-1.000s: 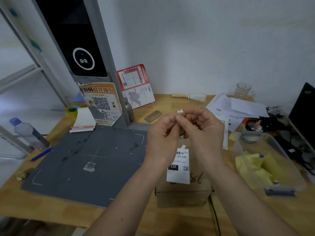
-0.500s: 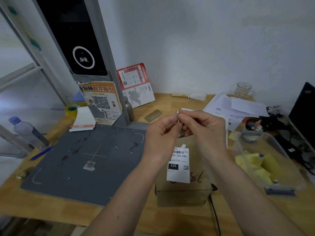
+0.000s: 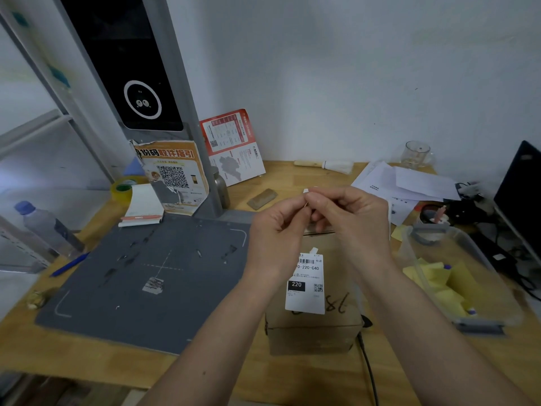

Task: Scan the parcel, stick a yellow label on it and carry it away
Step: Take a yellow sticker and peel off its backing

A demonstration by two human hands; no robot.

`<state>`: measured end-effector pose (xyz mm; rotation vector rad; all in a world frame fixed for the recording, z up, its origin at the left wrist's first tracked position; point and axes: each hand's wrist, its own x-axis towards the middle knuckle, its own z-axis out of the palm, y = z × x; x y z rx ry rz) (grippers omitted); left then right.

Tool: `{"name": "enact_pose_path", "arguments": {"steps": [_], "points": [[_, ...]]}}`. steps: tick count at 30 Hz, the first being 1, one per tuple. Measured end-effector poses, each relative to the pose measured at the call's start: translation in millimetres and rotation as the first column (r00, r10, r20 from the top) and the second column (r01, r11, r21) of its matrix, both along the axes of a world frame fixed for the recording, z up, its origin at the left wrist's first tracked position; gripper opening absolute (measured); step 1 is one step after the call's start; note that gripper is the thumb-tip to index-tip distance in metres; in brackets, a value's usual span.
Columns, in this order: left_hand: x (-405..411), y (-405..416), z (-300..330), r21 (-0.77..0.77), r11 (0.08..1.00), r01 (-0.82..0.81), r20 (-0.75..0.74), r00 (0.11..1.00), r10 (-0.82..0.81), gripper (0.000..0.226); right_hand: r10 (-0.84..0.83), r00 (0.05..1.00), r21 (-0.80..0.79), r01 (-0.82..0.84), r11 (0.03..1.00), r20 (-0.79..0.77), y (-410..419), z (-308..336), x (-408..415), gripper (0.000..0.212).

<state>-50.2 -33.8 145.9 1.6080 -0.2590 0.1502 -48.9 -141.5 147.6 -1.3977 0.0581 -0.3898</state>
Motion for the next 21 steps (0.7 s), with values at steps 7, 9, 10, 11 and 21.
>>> {"name": "enact_pose_path", "arguments": {"steps": [7,9,10,11,21], "points": [[2.7,-1.5,-0.4,-0.054,0.999,-0.006,-0.02,1.0,0.005,0.031,0.028,0.999,0.038,-0.027,0.999,-0.021,-2.3,-0.8,0.2,0.009],[4.2,-1.7,-1.8,-0.061,0.998,-0.015,-0.021,1.0,0.014,0.032,0.03,0.999,0.029,-0.03,0.999,-0.023,-2.3,-0.9,0.5,0.012],[4.6,-1.8,-2.4,-0.061,0.998,-0.018,-0.022,1.0,0.016,0.033,0.032,0.999,0.019,-0.032,0.999,-0.026,-2.1,-1.2,0.6,0.013],[4.8,-1.9,-3.2,-0.06,0.998,-0.021,-0.023,1.0,0.019,0.033,0.034,0.999,0.013,-0.034,0.999,-0.028,-2.0,-1.4,0.1,0.014],[3.7,-0.9,-5.3,-0.04,0.999,-0.024,-0.006,1.0,0.024,0.033,0.018,1.0,0.007,-0.018,1.0,0.014,2.1,-0.7,-3.7,0.014]]}}
